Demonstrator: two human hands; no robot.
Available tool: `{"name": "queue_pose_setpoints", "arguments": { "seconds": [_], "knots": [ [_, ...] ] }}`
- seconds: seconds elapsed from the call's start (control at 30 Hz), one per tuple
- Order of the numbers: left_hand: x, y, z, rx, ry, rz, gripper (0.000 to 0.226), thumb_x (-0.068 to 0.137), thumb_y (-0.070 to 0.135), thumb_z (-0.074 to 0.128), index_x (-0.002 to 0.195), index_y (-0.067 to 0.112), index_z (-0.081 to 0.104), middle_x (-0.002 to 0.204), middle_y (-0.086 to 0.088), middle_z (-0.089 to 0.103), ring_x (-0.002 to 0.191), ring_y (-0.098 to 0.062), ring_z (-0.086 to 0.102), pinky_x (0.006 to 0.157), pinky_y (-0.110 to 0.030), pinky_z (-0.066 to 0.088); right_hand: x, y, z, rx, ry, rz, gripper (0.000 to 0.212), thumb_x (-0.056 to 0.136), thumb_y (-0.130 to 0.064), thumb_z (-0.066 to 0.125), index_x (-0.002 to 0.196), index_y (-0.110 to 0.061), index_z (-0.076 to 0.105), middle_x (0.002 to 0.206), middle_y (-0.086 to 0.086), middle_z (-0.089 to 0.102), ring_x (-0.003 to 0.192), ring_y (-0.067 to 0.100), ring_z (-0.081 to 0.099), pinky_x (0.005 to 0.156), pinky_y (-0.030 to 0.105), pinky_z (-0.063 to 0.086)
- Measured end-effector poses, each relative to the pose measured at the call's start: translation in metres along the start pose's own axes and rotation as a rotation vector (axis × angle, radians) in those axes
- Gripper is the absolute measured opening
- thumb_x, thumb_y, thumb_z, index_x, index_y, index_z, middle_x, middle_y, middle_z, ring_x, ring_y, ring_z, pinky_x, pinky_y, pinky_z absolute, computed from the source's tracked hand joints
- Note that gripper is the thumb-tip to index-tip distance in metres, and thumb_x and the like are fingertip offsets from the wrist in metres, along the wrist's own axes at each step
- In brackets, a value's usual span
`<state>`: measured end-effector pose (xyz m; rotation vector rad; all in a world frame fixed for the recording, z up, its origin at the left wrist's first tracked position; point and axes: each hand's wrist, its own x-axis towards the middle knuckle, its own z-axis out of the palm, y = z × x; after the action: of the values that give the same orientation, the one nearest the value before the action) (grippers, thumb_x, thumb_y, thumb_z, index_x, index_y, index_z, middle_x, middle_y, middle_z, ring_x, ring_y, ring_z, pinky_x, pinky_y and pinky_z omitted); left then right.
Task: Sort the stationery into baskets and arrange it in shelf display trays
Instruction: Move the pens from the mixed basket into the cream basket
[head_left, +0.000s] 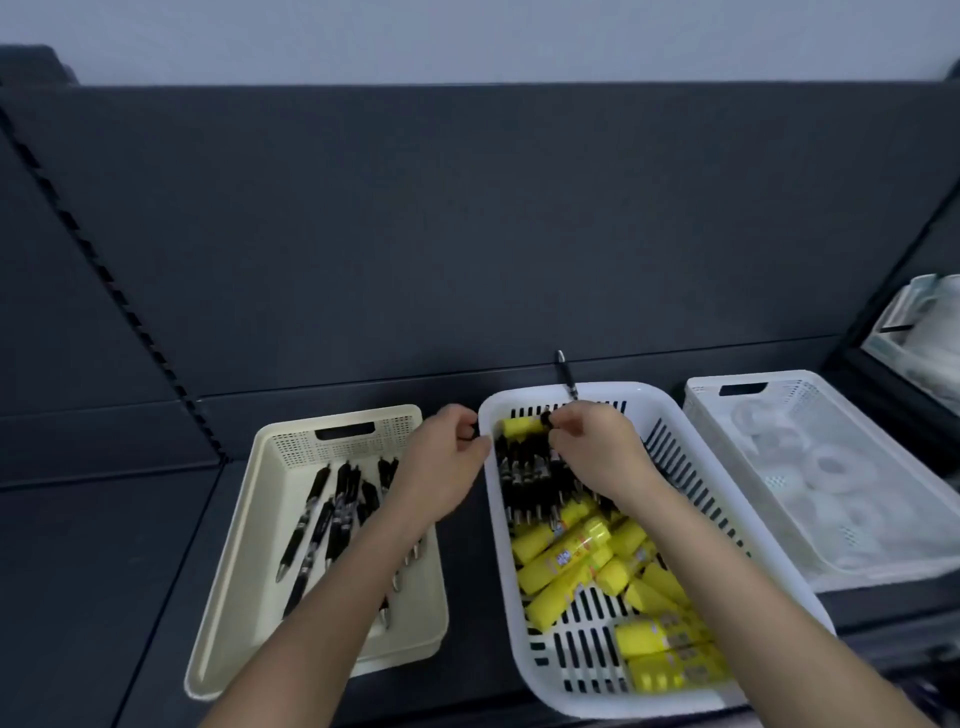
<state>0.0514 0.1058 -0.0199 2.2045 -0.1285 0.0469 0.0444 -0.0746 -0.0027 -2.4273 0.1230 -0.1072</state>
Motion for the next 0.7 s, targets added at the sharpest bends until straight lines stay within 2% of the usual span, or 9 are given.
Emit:
{"name": "queue_pose_setpoints", "arguments": {
  "seconds": [0.1,0.2,0.23,0.3,0.37,0.47,0.53,0.6,0.7],
  "knots": [
    [0.012,0.016,0.019,-0.007,-0.102,0.007,0.033,0.092,0.025,0.06,0.122,0.014,0.057,0.113,0.0,0.061,0.094,-0.01,0.056,0.072,-0.016,0.039,0.011,0.021,-0.012,-0.01,0.003,0.034,0.017,0.086,-0.01,0.054,0.086,0.002,0.067,0.081,0.018,0.067,0.08,0.032,0.061,0.071,0.034,0.046],
    [0.023,0.025,0.036,0.072,-0.269,-0.035,0.04,0.094,0.033,0.057,0.129,0.015,0.052,0.121,-0.001,0.058,0.098,-0.012,0.052,0.077,-0.021,0.038,0.017,0.042,-0.025,-0.023,-0.042,0.1,0.027,0.086,-0.008,0.053,0.058,-0.004,0.052,0.055,0.01,0.044,0.055,0.023,0.041,0.052,0.029,0.031],
    [0.026,0.026,0.041,0.111,-0.308,-0.047,0.034,0.094,0.035,0.056,0.124,0.017,0.054,0.115,0.0,0.058,0.094,-0.012,0.051,0.076,-0.024,0.04,0.019,0.049,-0.028,-0.05,-0.052,0.113,0.034,0.085,-0.008,0.053,0.053,-0.01,0.042,0.052,0.006,0.036,0.052,0.021,0.036,0.05,0.029,0.027],
    [0.032,0.028,0.052,0.206,-0.323,-0.068,0.014,0.095,0.037,0.054,0.088,0.026,0.05,0.086,0.006,0.053,0.078,-0.011,0.049,0.069,-0.029,0.043,0.022,0.061,-0.034,-0.128,-0.073,0.147,0.041,0.085,-0.011,0.055,0.051,-0.014,0.033,0.049,0.002,0.031,0.054,0.021,0.035,0.048,0.03,0.024],
    [0.035,0.031,0.061,0.28,-0.329,-0.095,0.031,0.096,0.042,0.051,0.075,0.024,0.038,0.071,0.006,0.043,0.062,-0.008,0.042,0.055,-0.025,0.036,0.023,0.07,-0.038,-0.198,-0.108,0.184,0.042,0.087,-0.017,0.057,0.052,-0.014,0.034,0.051,0.002,0.034,0.06,0.024,0.041,0.049,0.03,0.027],
    [0.038,0.04,0.071,0.353,-0.343,-0.133,0.041,0.092,0.051,0.052,0.087,0.01,0.05,0.071,0.0,0.048,0.067,-0.014,0.049,0.05,-0.025,0.034,0.025,0.079,-0.039,-0.218,-0.178,0.235,0.044,0.091,-0.032,0.055,0.056,-0.012,0.037,0.055,0.001,0.04,0.059,0.022,0.044,0.048,0.028,0.029],
    [0.039,0.046,0.077,0.405,-0.351,-0.132,0.049,0.088,0.057,0.055,0.095,0.009,0.056,0.079,-0.002,0.058,0.079,-0.019,0.057,0.059,-0.029,0.044,0.026,0.081,-0.037,-0.224,-0.213,0.236,0.049,0.093,-0.04,0.051,0.056,-0.011,0.039,0.056,0.002,0.042,0.057,0.02,0.045,0.05,0.03,0.031],
    [0.041,0.049,0.083,0.452,-0.351,-0.134,0.052,0.085,0.057,0.059,0.104,0.009,0.059,0.092,-0.004,0.066,0.09,-0.021,0.062,0.076,-0.034,0.052,0.028,0.081,-0.032,-0.251,-0.246,0.205,0.053,0.094,-0.046,0.048,0.055,-0.012,0.039,0.057,0.002,0.044,0.064,0.023,0.049,0.059,0.029,0.035],
    [0.044,0.053,0.089,0.451,-0.355,-0.165,0.042,0.083,0.046,0.064,0.103,0.009,0.062,0.093,-0.005,0.068,0.089,-0.021,0.064,0.077,-0.033,0.053,0.031,0.079,-0.025,-0.279,-0.286,0.175,0.055,0.09,-0.055,0.048,0.056,-0.014,0.04,0.061,0.001,0.048,0.064,0.02,0.05,0.057,0.028,0.038]
  ]
}}
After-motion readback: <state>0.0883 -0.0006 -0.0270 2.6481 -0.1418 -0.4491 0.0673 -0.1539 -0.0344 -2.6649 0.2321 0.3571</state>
